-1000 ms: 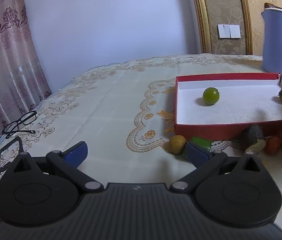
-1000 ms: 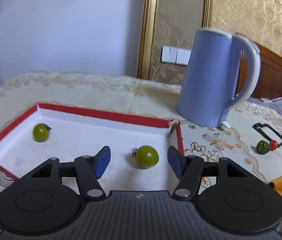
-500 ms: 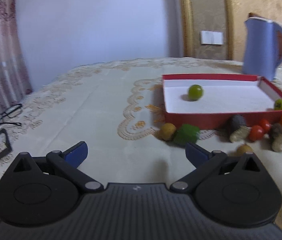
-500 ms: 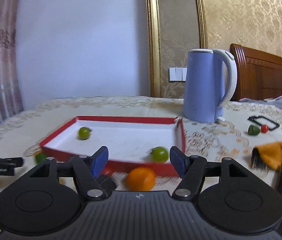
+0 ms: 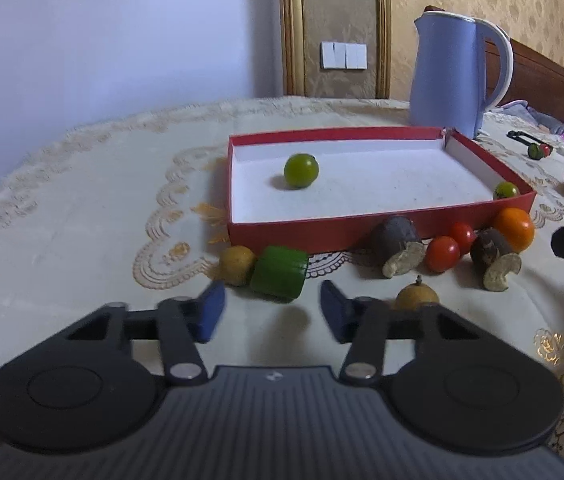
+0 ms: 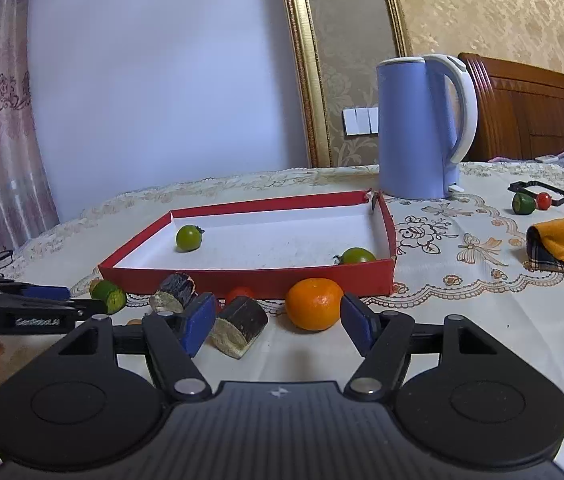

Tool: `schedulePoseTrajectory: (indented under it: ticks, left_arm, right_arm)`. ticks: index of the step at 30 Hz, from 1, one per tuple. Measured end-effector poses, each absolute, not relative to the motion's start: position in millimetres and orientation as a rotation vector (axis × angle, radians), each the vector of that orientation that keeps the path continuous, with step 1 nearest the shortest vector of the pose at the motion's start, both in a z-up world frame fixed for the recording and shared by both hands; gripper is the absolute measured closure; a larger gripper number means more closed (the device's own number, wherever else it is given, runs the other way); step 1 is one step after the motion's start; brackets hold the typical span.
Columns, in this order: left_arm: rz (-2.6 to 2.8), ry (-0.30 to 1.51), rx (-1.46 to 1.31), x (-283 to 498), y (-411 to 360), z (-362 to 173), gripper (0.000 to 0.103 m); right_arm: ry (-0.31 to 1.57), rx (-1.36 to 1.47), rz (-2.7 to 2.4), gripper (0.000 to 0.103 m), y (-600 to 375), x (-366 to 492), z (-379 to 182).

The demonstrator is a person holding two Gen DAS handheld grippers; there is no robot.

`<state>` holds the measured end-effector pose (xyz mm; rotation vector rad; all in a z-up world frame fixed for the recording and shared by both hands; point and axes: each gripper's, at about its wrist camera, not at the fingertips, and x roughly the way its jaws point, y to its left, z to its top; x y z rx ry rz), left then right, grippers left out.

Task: Organize fruits
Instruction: 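Grasp the green cucumber slice beside the box with the left gripper, then drop the cucumber slice in the box with left while right grasps a brown fruit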

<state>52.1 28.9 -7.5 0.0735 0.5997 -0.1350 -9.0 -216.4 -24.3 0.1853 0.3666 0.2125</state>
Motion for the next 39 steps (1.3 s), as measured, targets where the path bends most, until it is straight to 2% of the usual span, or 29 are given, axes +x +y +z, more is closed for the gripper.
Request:
schedulePoseTrajectory:
  ticks: [3,23,25,27,29,30,39]
  left_arm:
    - [-0.189,0.622,0.034,57,32,-7,0.07]
    - [-0.187,0.554,0.22,66,13,-8,0.069]
    - [-0.189,0.545,0.255,68,10,-10,0.066]
    - [-0.183,0.541,0.282,68,8,-11,0.067]
    - [-0.198,0.549,0.279,66,7,-11,0.072]
    - [-0.19,0.544,0.283,65,7,-11,0.078]
    - [-0.229,0.539,0.15,45,29,-2,0.079]
  right_arm:
    - [0.34,0.173,0.2,0.024,-216,-11,-26]
    - [0.361,0.166,0.205,0.024,-214,-10,-30]
    - [0.36,0.164,0.205,0.024,-214,-11,-30]
    - [0.362,0.164,0.201,0.024,-214,-11,-30]
    - [0.362,0.166,0.202,0.024,-213,-11,-29]
    - [0.362,0.166,0.207,0.024,-213,-11,-29]
    - [0.374,0.061,0.326,0.024,-172,-22,-22]
